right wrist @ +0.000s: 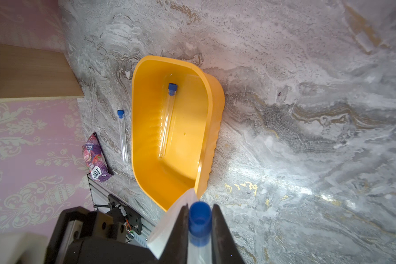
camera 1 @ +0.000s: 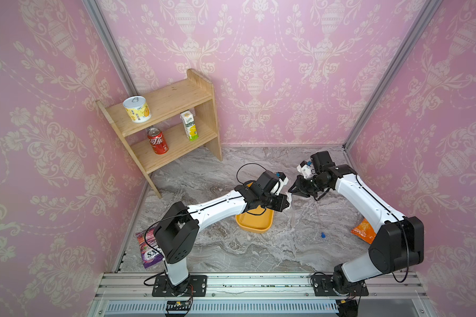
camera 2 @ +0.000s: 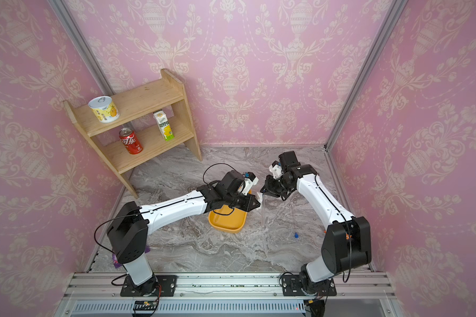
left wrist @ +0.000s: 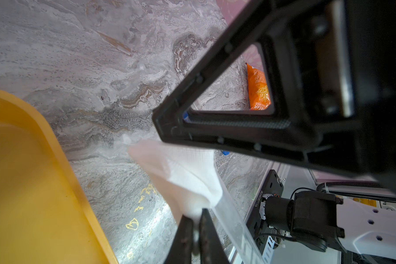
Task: Wipe the exteriors of test tubes
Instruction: Wipe the dirt from the test tube.
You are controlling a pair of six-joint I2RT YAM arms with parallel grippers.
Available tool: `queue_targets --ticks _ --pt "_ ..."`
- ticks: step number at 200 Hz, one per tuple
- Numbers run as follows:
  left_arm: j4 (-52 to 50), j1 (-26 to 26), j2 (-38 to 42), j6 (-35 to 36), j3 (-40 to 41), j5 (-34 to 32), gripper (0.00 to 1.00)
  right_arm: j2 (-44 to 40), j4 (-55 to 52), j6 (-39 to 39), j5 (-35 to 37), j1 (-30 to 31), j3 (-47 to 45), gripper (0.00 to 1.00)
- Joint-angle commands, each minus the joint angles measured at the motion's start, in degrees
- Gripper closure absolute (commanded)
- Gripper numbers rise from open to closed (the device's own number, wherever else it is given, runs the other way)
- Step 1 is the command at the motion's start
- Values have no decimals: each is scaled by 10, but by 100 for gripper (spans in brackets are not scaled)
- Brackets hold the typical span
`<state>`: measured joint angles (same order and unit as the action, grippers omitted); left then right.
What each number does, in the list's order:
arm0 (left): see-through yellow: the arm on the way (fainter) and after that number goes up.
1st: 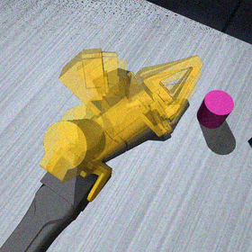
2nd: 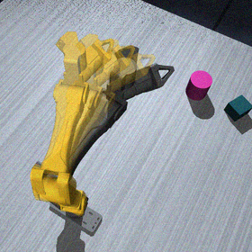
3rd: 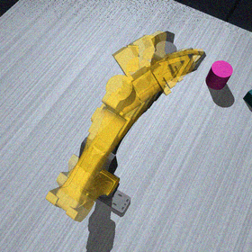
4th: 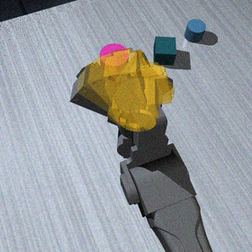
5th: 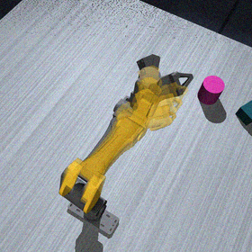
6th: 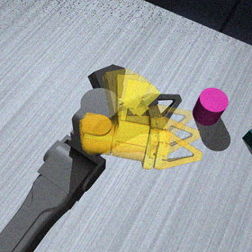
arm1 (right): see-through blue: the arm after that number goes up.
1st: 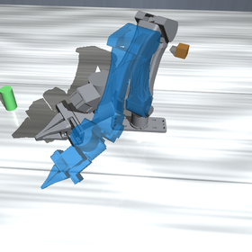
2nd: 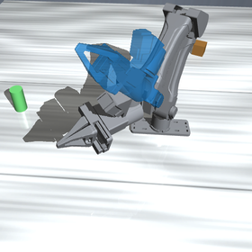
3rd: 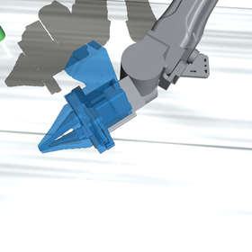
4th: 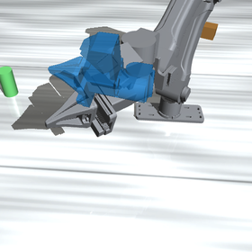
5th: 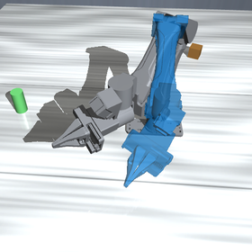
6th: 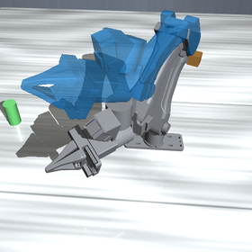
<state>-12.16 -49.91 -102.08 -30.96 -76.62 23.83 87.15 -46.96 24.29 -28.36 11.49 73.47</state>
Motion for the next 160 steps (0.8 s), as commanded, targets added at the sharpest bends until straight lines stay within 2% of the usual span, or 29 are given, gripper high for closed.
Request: queue_targets --ticks 1,92,160 --pt "20 -10 22 -1 23 31 90 -9 8 17 -26 -8 -5 90" --pt "-4 -22 65 20 56 55 89 -16 54 32 -86 -50 -21 90" --pt "-55 -17 40 57 -6 41 89 -42 46 19 -94 -52 -45 90"
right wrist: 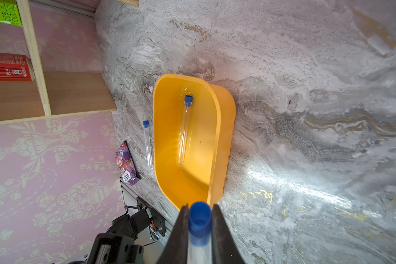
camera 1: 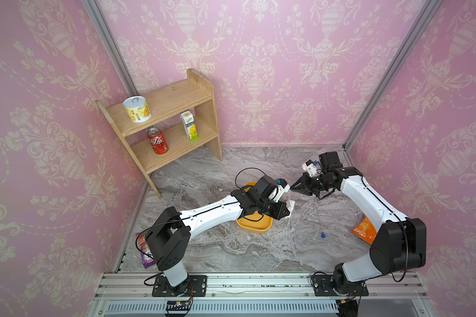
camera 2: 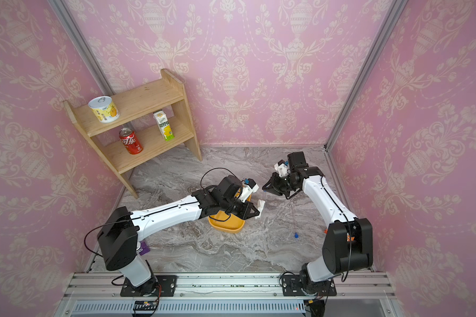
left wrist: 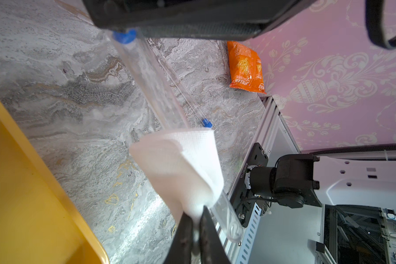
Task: Wipe the exteriors of test tubes
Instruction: Wipe the dirt from the test tube.
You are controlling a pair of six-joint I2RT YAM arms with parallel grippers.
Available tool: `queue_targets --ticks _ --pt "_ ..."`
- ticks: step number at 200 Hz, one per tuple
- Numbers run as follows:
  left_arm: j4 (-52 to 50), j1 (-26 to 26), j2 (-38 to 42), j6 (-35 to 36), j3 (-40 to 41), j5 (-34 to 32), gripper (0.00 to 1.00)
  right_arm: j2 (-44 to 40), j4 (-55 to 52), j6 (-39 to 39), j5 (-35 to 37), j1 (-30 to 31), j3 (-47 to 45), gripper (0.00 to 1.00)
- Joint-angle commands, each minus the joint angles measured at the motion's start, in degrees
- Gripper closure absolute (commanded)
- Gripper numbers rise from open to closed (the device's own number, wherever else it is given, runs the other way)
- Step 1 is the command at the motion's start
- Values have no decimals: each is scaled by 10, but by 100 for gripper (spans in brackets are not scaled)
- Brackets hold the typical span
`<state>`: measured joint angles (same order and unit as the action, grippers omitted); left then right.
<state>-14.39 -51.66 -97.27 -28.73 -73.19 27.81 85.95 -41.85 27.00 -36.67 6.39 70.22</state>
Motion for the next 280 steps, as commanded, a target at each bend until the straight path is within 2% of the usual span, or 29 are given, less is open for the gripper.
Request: queue_targets --ticks 1,120,187,280 --pt "-34 1 -8 35 -41 1 89 -30 -6 -8 -11 -1 -13 90" --pt "-80 36 -65 73 -132 23 89 -81 -18 -8 -23 -1 -55 90" --pt "-98 36 -60 129 -133 38 88 -68 -30 -10 -46 -2 -35 90" --pt "-69 31 -37 108 -90 66 89 -43 -30 -12 -33 -9 3 90"
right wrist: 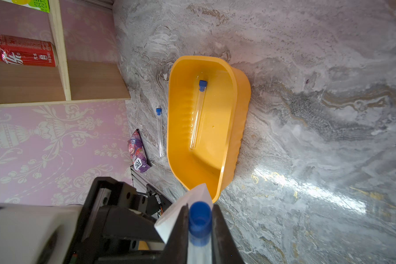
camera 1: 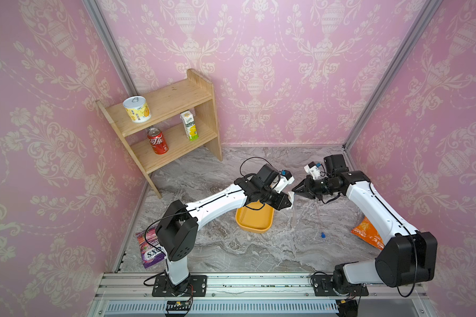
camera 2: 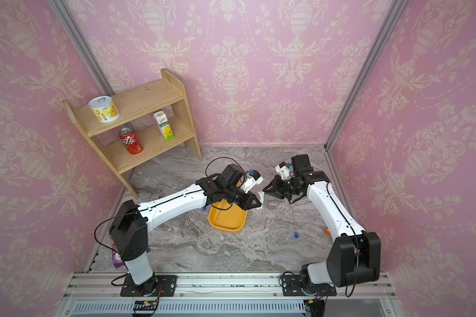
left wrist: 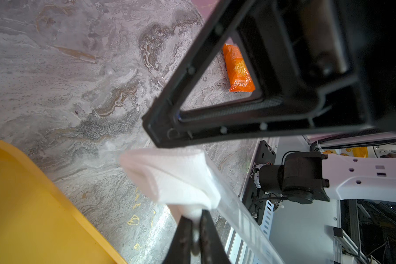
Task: Wipe the exteriors of test tubes
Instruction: Wipe the dirt from the test tube.
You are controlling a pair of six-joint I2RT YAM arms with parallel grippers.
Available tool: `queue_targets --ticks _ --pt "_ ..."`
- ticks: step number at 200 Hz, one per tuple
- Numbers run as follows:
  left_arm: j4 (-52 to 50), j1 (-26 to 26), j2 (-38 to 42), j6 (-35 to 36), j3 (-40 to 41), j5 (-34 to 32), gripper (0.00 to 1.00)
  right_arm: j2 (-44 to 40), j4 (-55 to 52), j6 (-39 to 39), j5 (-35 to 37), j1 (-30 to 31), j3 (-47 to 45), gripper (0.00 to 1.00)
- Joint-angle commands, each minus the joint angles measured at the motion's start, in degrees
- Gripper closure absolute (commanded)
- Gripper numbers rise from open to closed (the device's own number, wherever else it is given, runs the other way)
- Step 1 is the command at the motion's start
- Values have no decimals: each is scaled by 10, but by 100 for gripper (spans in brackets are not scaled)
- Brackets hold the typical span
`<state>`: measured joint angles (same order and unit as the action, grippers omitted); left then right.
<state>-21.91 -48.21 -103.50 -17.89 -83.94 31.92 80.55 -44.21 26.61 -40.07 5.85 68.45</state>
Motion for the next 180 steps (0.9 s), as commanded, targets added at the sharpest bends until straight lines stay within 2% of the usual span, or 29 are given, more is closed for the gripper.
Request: queue_targets --ticks 1,81,180 --pt "6 -4 26 0 18 25 88 11 -6 -8 2 -3 21 90" --pt "33 -22 77 -27 70 35 88 47 1 -12 16 -8 43 90" --pt "51 -58 110 -56 131 11 88 66 3 -13 17 -20 65 91"
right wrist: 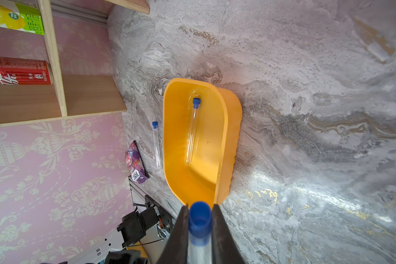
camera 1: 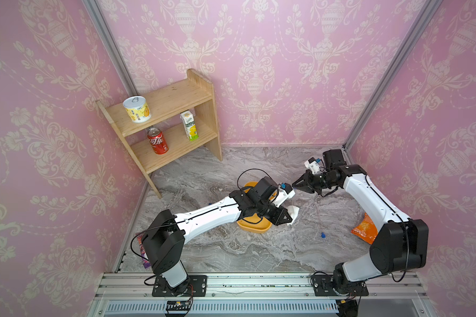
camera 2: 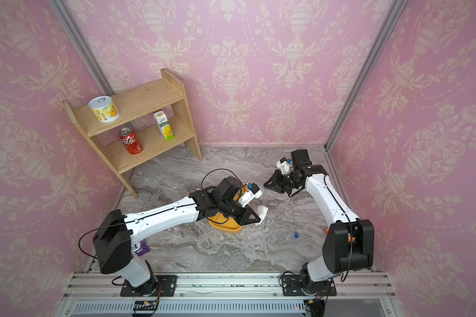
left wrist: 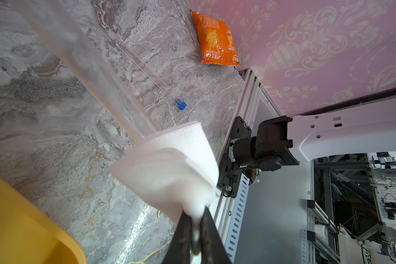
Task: Wipe the exteriors of test tubes
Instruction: Wipe the dirt from the test tube.
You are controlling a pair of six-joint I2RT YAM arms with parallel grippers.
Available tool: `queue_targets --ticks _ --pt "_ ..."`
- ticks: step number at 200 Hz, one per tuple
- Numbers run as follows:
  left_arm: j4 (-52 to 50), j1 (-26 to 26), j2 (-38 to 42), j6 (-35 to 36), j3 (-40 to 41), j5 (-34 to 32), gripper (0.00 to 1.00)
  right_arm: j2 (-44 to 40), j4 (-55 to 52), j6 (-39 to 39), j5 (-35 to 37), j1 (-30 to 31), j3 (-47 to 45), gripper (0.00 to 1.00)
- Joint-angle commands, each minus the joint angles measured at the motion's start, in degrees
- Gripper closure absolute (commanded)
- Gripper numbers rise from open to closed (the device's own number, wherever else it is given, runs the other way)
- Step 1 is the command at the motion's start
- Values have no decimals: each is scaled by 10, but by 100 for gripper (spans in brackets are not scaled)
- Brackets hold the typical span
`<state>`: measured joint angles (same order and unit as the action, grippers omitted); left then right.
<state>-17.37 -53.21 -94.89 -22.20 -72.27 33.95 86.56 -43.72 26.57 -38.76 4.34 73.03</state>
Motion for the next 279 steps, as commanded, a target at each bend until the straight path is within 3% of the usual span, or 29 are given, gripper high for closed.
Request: queue_targets --ticks 1,279 --pt "5 -8 24 -13 14 -10 88 6 -3 -13 4 -5 19 91" --pt "-57 31 -58 44 -120 -17 88 -48 -44 -28 -21 -5 -3 91"
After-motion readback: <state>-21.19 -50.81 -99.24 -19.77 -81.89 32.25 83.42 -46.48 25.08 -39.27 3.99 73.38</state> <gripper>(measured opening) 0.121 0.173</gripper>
